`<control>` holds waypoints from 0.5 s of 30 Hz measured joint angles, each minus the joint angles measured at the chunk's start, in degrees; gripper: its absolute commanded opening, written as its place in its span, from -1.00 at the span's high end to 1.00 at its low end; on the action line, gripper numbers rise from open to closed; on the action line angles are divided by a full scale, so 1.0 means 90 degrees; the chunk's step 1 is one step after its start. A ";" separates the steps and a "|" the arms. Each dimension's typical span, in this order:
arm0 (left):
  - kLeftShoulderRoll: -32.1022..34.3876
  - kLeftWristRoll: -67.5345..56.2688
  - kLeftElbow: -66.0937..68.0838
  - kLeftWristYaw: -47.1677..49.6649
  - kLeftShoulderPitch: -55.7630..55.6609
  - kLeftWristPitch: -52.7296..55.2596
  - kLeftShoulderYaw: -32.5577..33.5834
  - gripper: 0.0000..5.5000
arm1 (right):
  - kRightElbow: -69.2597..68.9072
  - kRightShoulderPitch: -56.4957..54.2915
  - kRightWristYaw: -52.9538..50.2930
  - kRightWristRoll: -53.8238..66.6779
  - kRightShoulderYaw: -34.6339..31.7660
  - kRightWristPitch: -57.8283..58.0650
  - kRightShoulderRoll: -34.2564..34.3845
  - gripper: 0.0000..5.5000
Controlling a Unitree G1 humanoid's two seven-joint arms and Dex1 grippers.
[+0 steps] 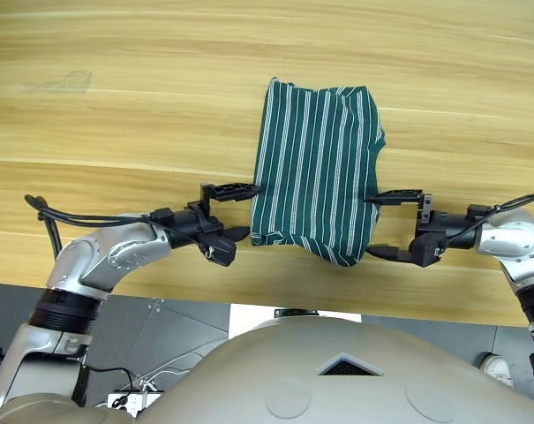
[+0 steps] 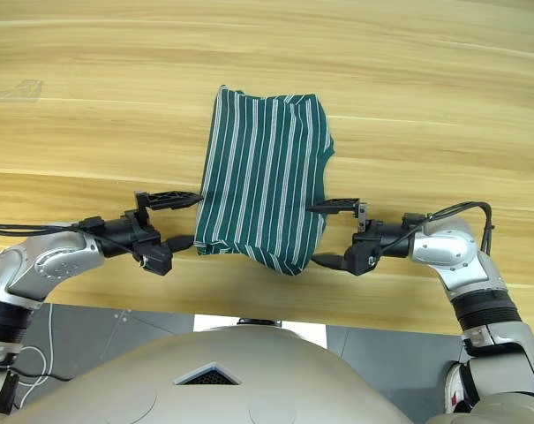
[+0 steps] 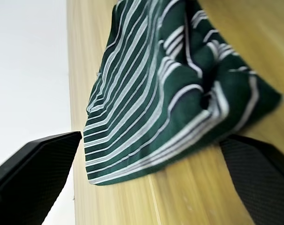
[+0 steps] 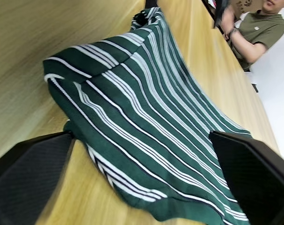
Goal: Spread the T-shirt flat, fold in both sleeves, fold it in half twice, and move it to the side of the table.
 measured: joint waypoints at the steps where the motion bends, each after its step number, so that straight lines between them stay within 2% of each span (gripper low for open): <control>1: -0.0016 0.0004 0.0034 0.0043 -0.0033 -0.0005 -0.0049 -0.96 | 0.0066 -0.0053 -0.0013 -0.0002 0.0029 -0.0007 0.0012 -0.96; 3: -0.0020 0.0010 0.0058 0.0092 -0.0075 -0.0015 -0.0111 -0.96 | 0.0149 -0.0183 -0.0045 -0.0046 0.0092 -0.0020 0.0056 -0.96; 6: -0.0017 -0.0007 0.0006 0.0090 -0.0089 -0.0011 -0.0179 -0.96 | 0.0172 -0.0295 -0.0081 -0.0100 0.0228 -0.0054 0.0150 -0.77; 15: 0.0104 -0.0022 -0.0018 0.0001 -0.0096 -0.0074 -0.0479 -0.39 | 0.0183 -0.0335 -0.0110 -0.0102 0.0499 -0.0033 0.0259 -0.17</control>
